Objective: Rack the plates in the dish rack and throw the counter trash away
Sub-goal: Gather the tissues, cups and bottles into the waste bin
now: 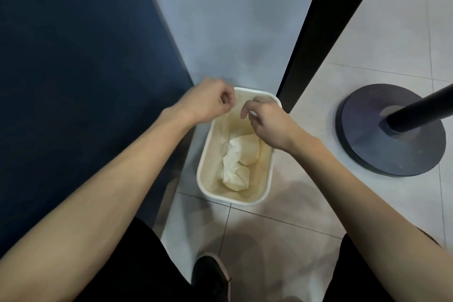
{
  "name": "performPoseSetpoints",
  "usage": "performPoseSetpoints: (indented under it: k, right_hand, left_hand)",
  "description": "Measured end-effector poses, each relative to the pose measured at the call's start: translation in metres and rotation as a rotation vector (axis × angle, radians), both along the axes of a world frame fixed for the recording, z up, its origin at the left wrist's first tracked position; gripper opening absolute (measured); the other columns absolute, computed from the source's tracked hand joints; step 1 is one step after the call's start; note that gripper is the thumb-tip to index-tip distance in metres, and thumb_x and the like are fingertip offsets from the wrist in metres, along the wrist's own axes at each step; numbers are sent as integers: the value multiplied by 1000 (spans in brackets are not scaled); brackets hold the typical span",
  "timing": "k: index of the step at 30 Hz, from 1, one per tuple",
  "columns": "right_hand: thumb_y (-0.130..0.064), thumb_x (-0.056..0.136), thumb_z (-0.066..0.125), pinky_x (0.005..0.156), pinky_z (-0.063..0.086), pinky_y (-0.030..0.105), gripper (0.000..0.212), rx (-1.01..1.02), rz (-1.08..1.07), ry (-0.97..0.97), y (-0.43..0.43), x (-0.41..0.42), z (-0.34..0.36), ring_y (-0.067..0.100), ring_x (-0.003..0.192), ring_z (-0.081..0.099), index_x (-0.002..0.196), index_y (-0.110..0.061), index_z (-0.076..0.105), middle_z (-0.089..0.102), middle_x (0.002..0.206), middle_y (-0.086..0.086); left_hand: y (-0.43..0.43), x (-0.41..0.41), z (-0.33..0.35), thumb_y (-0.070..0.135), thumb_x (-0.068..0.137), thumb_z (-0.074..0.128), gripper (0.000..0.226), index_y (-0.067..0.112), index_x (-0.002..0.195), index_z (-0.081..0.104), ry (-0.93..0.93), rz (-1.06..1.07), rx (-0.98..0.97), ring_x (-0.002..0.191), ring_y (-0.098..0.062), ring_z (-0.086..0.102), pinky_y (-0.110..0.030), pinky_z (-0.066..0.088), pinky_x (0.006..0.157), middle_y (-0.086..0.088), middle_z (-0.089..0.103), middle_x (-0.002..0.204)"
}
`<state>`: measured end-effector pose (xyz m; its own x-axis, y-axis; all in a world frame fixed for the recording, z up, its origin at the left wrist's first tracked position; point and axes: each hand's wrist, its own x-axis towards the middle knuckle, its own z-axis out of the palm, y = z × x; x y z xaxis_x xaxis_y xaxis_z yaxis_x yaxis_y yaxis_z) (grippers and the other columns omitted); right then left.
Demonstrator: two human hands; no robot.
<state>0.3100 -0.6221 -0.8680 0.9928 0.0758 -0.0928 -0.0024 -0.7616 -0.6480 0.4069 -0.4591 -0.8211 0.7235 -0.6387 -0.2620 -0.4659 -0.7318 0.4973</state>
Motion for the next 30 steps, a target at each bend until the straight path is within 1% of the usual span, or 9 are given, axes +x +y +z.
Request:
performPoseSetpoints:
  k: [2, 4, 8, 10, 14, 17, 21, 27, 30]
  right_hand:
    - [4, 84, 43, 78, 47, 40, 38, -55, 50, 37, 7, 5, -5, 25, 91, 53, 115, -12, 60, 50, 101, 5]
    - [3, 83, 46, 83, 46, 41, 47, -86, 67, 74, 13, 8, -9, 27, 99, 51, 127, -12, 52, 48, 113, 9]
    - [-3, 83, 53, 94, 45, 43, 59, -84, 41, 46, 17, 10, -16, 31, 116, 46, 140, -13, 39, 42, 132, 12]
    - [-3, 83, 53, 97, 44, 39, 58, -68, 22, 14, 13, 10, -14, 29, 118, 46, 140, -12, 41, 41, 134, 11]
    - [-1, 81, 52, 93, 44, 33, 45, -42, -98, -150, -6, 5, -4, 25, 113, 50, 125, -10, 56, 49, 123, 8]
    - [-6, 80, 55, 81, 47, 35, 33, -110, -247, -200, -26, 1, 0, 24, 100, 53, 112, -11, 61, 54, 108, 6]
    - [-24, 83, 61, 63, 47, 36, 14, -255, -381, 31, -46, -6, -4, 26, 77, 55, 91, -14, 55, 60, 85, 5]
    - [-23, 89, 65, 55, 57, 35, 18, -23, -432, 123, -46, -8, -5, 13, 45, 64, 90, -9, 55, 66, 74, 7]
    - [-22, 88, 64, 50, 55, 32, 16, -29, -440, 145, -47, -5, -4, 18, 46, 63, 88, -8, 56, 66, 73, 8]
  left_hand:
    - [8, 8, 2, 14, 88, 68, 10, 23, 87, 66, -91, 138, -38, 70, -4, 59, -38, 57, 79, 8, 65, 83]
    - [14, 10, 0, 18, 85, 73, 14, 21, 94, 63, -72, 216, -15, 76, -12, 62, -41, 58, 76, 5, 66, 89]
    - [16, 2, -9, 27, 83, 80, 50, 22, 125, 53, 227, 226, 46, 76, -14, 67, -32, 61, 57, 6, 64, 99]
    - [16, -2, -14, 23, 84, 79, 58, 22, 134, 50, 301, 214, 51, 69, -13, 68, -28, 59, 52, 8, 65, 92]
    - [19, 1, -21, 16, 91, 71, 54, 15, 140, 48, 345, 234, 76, 61, -17, 71, -31, 61, 55, -6, 69, 91]
    - [19, 0, -22, 12, 92, 69, 50, 13, 138, 51, 346, 247, 78, 61, -19, 72, -34, 62, 58, -10, 70, 91]
    - [17, 1, -25, 9, 92, 67, 47, 12, 137, 52, 325, 247, 82, 62, -21, 73, -37, 63, 63, -12, 70, 91]
    - [17, 2, -26, 7, 92, 68, 47, 13, 136, 53, 296, 275, 66, 61, -18, 72, -33, 63, 63, -8, 69, 92]
    - [16, 2, -27, 9, 92, 68, 50, 14, 139, 52, 277, 278, 65, 62, -17, 72, -30, 62, 61, -6, 69, 94]
